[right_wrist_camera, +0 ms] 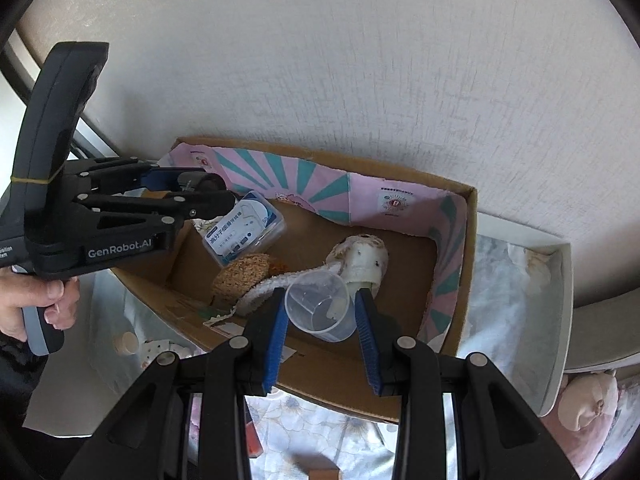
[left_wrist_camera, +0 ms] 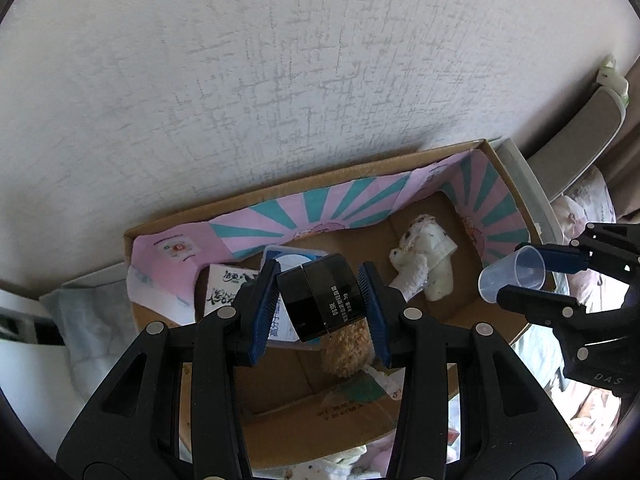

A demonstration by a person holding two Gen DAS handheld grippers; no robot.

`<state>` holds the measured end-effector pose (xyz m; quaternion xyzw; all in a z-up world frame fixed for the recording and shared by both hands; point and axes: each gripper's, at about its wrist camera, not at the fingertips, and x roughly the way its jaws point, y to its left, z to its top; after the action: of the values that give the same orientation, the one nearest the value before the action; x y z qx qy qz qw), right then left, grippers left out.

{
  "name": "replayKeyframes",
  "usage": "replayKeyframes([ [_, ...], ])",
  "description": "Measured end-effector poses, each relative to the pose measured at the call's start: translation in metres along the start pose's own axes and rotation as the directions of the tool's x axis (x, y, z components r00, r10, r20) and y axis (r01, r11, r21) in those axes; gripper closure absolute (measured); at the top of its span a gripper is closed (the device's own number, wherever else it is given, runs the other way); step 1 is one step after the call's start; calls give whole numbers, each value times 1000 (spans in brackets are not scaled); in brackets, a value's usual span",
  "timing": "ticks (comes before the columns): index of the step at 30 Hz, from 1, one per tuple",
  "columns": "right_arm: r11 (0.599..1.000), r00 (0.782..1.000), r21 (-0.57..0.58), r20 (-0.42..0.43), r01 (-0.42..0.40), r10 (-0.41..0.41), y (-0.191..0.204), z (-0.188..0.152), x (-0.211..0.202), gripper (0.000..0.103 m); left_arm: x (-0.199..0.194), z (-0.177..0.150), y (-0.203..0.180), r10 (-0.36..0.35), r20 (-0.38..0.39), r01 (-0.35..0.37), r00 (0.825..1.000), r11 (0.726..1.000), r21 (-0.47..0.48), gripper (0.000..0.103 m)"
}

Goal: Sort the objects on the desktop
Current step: 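Carry lens cap and measuring cup into the cardboard box and release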

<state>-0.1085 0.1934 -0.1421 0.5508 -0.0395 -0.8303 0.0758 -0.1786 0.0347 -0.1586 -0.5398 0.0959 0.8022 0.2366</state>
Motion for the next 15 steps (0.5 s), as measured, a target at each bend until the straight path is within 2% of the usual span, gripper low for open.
replayKeyframes([
  [5,1000,1000,27,-1,-13,13,-3,2,7,71,3,2,1,-7,-7,7,1000,1000,0,65],
  [7,999,1000,37,-12,-26,26,-3,3,9,58,7,3,2,-5,-25,5,1000,1000,-7,62],
  [8,999,999,41,-20,-24,25,-3,3,11,41,9,4,2,5,-41,-5,999,1000,-10,44],
  [9,999,1000,42,-24,-19,20,-2,3,12,32,11,5,2,13,-49,-13,999,1000,-7,25],
  [10,999,1000,39,-17,-6,6,-2,2,11,32,10,5,1,18,-34,-18,999,1000,-1,4],
  [11,999,1000,40,-13,2,-1,-2,2,10,32,9,5,0,18,-27,-18,999,1000,3,0],
  [15,997,1000,73,-1,2,-2,-6,-2,4,32,6,3,1,11,-12,-11,1000,1000,-3,0],
])
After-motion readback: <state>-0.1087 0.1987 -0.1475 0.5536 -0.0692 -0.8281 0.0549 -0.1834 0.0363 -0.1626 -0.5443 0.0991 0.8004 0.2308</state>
